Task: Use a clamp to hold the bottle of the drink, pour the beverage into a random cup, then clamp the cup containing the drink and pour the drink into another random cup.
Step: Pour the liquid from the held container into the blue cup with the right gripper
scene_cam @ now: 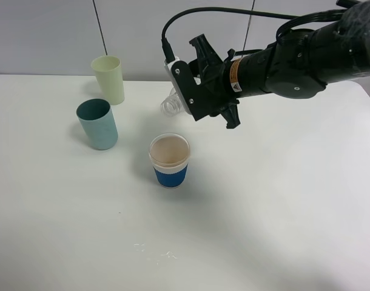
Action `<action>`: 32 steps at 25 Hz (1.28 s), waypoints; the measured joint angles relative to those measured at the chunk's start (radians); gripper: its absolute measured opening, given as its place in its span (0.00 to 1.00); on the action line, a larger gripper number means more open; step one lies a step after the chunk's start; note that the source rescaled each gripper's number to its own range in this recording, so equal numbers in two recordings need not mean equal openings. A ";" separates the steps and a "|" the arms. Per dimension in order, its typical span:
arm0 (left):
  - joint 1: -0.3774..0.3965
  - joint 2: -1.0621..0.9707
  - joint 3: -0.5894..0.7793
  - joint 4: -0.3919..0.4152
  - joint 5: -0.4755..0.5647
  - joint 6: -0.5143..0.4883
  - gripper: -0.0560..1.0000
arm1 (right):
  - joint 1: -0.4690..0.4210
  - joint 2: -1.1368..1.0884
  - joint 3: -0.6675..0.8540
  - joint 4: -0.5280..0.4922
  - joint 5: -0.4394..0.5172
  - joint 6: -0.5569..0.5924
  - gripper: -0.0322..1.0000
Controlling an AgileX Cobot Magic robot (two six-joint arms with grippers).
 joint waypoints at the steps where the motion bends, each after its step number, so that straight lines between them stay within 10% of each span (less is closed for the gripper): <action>1: 0.000 0.000 0.000 0.000 0.000 0.000 1.00 | 0.000 0.000 0.000 0.000 0.000 -0.009 0.04; 32: 0.000 0.000 0.000 0.000 0.000 0.000 1.00 | 0.001 0.000 0.000 0.023 -0.028 -0.158 0.04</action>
